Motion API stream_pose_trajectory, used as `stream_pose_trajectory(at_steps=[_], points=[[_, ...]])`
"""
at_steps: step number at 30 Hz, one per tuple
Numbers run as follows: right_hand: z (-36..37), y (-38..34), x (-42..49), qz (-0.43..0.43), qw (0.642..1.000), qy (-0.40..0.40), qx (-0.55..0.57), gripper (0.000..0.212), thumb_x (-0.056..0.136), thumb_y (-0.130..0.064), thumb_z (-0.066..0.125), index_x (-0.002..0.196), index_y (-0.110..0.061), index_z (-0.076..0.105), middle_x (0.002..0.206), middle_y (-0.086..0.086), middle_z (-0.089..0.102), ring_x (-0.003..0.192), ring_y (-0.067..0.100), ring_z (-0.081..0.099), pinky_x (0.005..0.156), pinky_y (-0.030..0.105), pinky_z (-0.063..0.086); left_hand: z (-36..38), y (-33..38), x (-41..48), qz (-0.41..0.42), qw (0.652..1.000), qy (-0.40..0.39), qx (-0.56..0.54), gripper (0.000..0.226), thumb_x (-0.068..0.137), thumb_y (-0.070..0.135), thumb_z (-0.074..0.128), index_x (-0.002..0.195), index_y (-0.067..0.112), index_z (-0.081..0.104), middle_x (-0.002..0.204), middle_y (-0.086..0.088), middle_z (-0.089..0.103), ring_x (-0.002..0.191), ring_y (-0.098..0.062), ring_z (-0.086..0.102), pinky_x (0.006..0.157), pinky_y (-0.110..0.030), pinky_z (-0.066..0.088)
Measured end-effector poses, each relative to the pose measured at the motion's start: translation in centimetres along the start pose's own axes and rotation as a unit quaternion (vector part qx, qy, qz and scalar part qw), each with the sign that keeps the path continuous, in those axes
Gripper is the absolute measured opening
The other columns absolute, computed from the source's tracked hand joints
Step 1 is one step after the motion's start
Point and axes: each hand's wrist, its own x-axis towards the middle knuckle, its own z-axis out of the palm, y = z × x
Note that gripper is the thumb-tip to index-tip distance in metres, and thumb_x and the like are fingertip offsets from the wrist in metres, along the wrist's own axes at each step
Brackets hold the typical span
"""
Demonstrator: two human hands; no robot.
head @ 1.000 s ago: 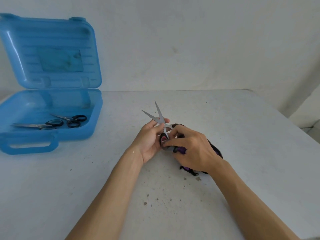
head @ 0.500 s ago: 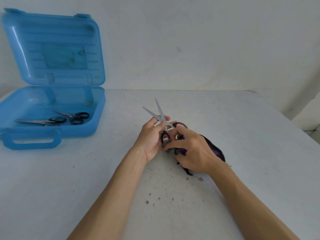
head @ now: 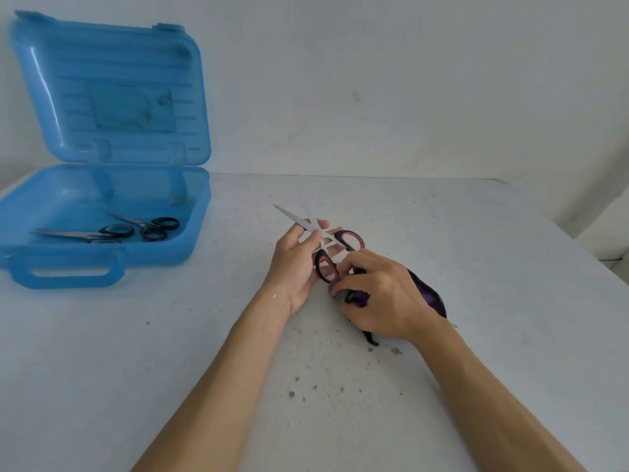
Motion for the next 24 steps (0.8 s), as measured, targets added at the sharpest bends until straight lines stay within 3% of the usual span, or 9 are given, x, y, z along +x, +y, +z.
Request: stream_pose_trajectory(at_steps=[2, 6, 9, 11, 13, 16, 20, 24], points=[[-0.3, 0.4, -0.2, 0.038, 0.998, 0.052, 0.017, 0.015, 0.075, -0.017, 0.066, 0.080, -0.020, 0.080, 0.091, -0.006, 0.062, 0.076, 0.013, 0.058, 0.056, 0.031, 0.049, -0.1, 0.0, 0.1, 0.002, 1.000, 0.002, -0.010, 0.022, 0.109, 0.015, 0.046, 0.121, 0.010, 0.064, 0.114, -0.013, 0.076, 0.096, -0.025, 0.077, 0.069, -0.039, 0.063], [0.1, 0.8, 0.0, 0.089, 0.986, 0.141, 0.029, 0.025, 0.086, -0.008, 0.075, 0.109, -0.016, 0.081, 0.104, 0.000, 0.064, 0.081, 0.015, 0.063, 0.064, 0.032, 0.055, 0.3, -0.1, -0.2, -0.003, 1.000, -0.014, 0.018, 0.023, 0.109, 0.016, 0.045, 0.121, 0.008, 0.063, 0.111, -0.009, 0.078, 0.083, -0.021, 0.074, 0.061, -0.031, 0.058], [0.7, 0.6, 0.3, 0.071, 0.992, 0.106, 0.013, 0.034, 0.083, -0.002, 0.078, 0.114, -0.015, 0.079, 0.109, 0.002, 0.068, 0.093, 0.018, 0.067, 0.067, 0.035, 0.059, 0.8, -0.1, -0.4, -0.001, 0.999, -0.046, 0.007, 0.021, 0.111, 0.016, 0.041, 0.119, 0.011, 0.059, 0.115, -0.004, 0.078, 0.084, -0.021, 0.071, 0.066, -0.032, 0.051], [0.6, 0.9, 0.3, 0.072, 0.993, 0.087, 0.022, 0.035, 0.080, -0.002, 0.078, 0.113, -0.015, 0.080, 0.109, -0.001, 0.070, 0.097, 0.017, 0.068, 0.067, 0.037, 0.060, 0.5, 0.0, -0.3, 0.007, 0.999, -0.039, -0.008, 0.020, 0.111, 0.016, 0.040, 0.119, 0.011, 0.058, 0.118, -0.002, 0.077, 0.094, -0.025, 0.073, 0.072, -0.034, 0.055], [0.3, 1.2, 0.0, 0.074, 0.996, 0.053, 0.019, 0.031, 0.078, -0.008, 0.079, 0.107, -0.018, 0.081, 0.103, -0.005, 0.070, 0.092, 0.013, 0.067, 0.063, 0.037, 0.059, 0.1, 0.1, -0.2, 0.013, 0.999, -0.023, -0.019, 0.022, 0.111, 0.016, 0.040, 0.122, 0.008, 0.058, 0.118, -0.004, 0.077, 0.107, -0.032, 0.073, 0.082, -0.040, 0.062], [-0.4, 1.4, -0.4, 0.070, 0.997, 0.023, 0.022, 0.020, 0.078, -0.015, 0.076, 0.095, -0.022, 0.082, 0.093, -0.009, 0.069, 0.082, 0.008, 0.063, 0.060, 0.037, 0.056, -0.3, 0.2, 0.1, 0.027, 0.999, -0.006, -0.033, 0.023, 0.111, 0.015, 0.040, 0.120, 0.007, 0.059, 0.117, -0.008, 0.077, 0.115, -0.038, 0.069, 0.098, -0.053, 0.057], [-1.5, 1.4, -0.3, 0.115, 0.982, 0.136, 0.068, 0.018, 0.082, -0.010, 0.076, 0.099, -0.016, 0.081, 0.094, -0.004, 0.068, 0.080, 0.012, 0.066, 0.065, 0.034, 0.058, -0.3, 0.5, 0.0, 0.033, 0.999, -0.013, -0.019, 0.026, 0.110, 0.015, 0.042, 0.125, 0.004, 0.061, 0.119, -0.010, 0.076, 0.108, -0.032, 0.073, 0.095, -0.050, 0.059], [-1.8, 1.4, -0.1, 0.153, 0.962, 0.227, 0.028, 0.025, 0.082, -0.004, 0.082, 0.106, -0.011, 0.080, 0.101, 0.001, 0.068, 0.087, 0.017, 0.067, 0.070, 0.035, 0.058, 0.2, 0.1, -0.2, 0.040, 0.999, -0.016, 0.029, 0.025, 0.108, 0.016, 0.047, 0.120, 0.008, 0.068, 0.113, -0.008, 0.077, 0.102, -0.028, 0.075, 0.090, -0.046, 0.061]])
